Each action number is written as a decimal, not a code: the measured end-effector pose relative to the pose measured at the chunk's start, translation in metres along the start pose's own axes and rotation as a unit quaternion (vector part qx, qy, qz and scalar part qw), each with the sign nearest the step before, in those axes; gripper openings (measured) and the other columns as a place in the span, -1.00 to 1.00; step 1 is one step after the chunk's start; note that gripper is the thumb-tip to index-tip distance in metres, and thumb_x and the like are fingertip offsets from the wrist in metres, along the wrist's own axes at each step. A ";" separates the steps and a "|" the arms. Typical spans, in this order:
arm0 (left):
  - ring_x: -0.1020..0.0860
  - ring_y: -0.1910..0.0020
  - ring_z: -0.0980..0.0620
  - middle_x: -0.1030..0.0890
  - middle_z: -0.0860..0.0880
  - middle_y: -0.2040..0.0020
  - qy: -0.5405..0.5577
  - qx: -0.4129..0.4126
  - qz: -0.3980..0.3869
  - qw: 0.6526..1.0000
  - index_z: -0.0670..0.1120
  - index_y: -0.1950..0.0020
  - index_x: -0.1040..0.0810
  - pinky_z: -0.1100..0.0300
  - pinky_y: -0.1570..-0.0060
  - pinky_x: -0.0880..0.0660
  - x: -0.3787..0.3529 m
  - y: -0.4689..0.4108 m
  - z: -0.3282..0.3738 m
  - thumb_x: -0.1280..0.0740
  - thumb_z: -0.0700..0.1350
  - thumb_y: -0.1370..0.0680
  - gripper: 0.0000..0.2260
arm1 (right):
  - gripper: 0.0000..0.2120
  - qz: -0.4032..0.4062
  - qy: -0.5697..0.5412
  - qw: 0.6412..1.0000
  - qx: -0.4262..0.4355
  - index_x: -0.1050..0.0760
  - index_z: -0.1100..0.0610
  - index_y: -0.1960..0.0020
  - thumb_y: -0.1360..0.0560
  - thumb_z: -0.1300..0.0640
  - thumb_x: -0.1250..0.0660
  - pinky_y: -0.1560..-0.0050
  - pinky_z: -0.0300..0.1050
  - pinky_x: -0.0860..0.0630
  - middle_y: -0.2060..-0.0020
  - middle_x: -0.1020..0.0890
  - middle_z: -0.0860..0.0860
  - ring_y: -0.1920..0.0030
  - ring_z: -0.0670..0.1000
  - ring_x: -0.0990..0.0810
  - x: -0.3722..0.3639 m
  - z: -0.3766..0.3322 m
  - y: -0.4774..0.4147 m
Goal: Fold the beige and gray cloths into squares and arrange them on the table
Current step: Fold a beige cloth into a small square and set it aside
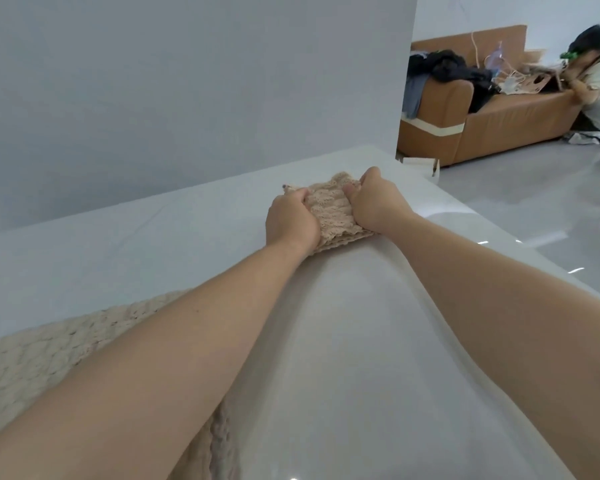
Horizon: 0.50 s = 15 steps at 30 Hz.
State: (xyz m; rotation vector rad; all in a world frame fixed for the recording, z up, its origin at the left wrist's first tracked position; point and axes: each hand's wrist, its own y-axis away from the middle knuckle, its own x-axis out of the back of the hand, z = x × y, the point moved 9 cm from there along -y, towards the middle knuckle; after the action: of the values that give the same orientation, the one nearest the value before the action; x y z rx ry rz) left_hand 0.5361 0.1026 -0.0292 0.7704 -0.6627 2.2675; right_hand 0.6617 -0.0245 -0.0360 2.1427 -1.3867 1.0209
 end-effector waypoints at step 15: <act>-0.52 -0.34 -0.11 -0.56 -0.08 -0.36 -0.147 0.072 -0.006 0.986 -0.08 -0.38 -0.55 0.12 -0.23 -0.45 -0.054 -0.095 -0.001 -0.23 -0.26 -0.57 -0.61 | -0.73 0.031 0.218 0.975 0.041 -0.29 0.20 -0.29 -0.61 0.22 -0.18 0.14 0.04 -0.38 -0.13 -0.59 0.18 -0.11 0.24 -0.59 -0.010 -0.005 -0.096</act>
State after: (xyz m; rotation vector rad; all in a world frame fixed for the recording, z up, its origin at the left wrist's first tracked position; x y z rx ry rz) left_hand 0.6361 0.1446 -0.0424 1.1931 -0.6285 2.2289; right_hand 0.7434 0.0265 -0.0346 1.7885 -1.2175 1.4884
